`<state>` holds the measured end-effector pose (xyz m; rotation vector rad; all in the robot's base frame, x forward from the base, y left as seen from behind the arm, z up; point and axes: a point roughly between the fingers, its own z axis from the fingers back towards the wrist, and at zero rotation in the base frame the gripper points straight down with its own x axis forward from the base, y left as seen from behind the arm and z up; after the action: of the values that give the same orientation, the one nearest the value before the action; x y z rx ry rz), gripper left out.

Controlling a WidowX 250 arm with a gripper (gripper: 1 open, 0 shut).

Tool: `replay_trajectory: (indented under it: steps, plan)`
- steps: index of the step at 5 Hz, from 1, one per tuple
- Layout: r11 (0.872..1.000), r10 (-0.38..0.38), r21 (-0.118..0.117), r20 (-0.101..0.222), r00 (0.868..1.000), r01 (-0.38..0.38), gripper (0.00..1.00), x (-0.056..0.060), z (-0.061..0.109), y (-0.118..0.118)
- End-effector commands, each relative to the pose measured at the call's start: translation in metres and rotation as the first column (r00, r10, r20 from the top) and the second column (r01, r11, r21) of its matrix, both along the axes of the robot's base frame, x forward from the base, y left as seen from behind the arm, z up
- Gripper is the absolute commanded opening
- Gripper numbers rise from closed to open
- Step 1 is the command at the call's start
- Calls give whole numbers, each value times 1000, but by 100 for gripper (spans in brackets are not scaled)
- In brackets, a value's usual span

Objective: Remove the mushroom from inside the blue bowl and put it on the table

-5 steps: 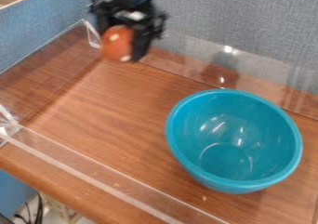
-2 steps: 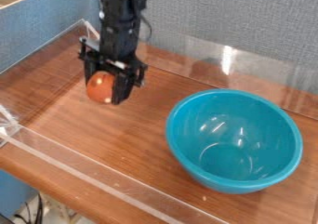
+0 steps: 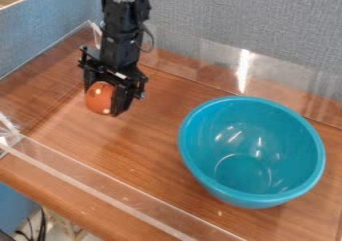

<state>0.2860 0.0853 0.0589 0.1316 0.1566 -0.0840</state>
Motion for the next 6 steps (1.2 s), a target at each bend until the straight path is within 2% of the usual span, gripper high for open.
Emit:
replay_trajectory:
  steps: [1,6]
  plan:
    - [1000,-8,14,57,998,7,0,10,13,10]
    - [1000,-25,-3,83,996,25,0,15,13,16]
